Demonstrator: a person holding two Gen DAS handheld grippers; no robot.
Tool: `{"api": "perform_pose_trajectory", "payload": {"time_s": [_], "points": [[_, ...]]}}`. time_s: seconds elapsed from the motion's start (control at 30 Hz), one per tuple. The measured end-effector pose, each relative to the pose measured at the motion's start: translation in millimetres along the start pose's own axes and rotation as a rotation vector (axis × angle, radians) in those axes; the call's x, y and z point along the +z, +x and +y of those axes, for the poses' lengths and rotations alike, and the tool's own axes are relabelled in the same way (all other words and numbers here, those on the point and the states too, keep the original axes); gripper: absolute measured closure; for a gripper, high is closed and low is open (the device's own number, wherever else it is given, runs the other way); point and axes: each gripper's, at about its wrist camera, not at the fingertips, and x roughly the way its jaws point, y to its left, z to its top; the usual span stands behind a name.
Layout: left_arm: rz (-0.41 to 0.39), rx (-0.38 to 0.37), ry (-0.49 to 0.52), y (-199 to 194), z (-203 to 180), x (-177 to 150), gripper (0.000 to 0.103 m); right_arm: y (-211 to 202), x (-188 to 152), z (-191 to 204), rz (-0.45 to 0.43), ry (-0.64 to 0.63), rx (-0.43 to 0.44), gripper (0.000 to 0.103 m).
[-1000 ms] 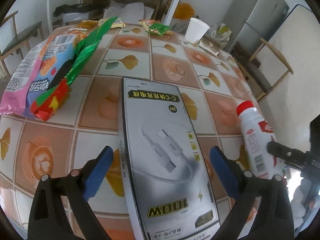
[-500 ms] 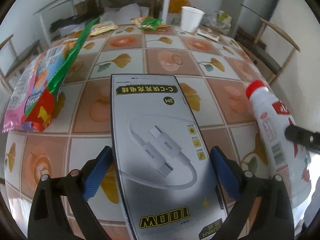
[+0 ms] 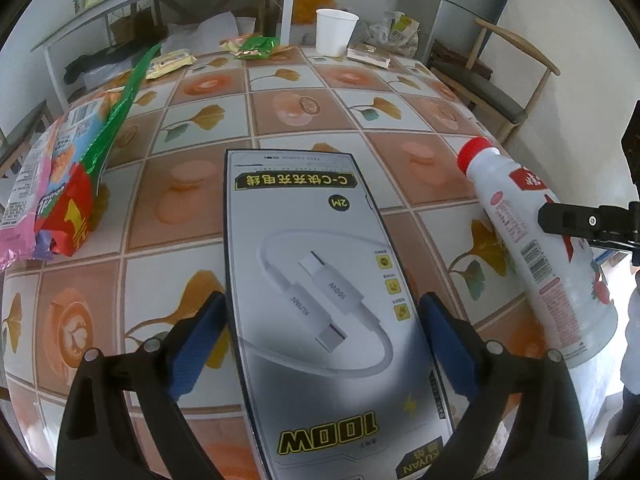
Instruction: Collect trash
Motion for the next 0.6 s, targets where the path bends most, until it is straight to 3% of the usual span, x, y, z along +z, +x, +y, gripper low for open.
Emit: {"api": "perform_pose_trajectory", "payload": {"time_s": [0.1, 0.4, 0.6], "points": [[-0.003, -0.004, -0.003, 0, 0, 0, 0.009, 3, 3, 0, 0.008, 0.014, -0.011, 0.034], [-0.006, -0.008, -0.006, 1, 1, 1, 0.009, 20, 8, 0, 0.047, 0.045, -0.051, 0.034], [-0.008, -0.01, -0.008, 1, 1, 2, 0.009, 24, 7, -2, 0.064, 0.064, -0.071, 0.041]]}}
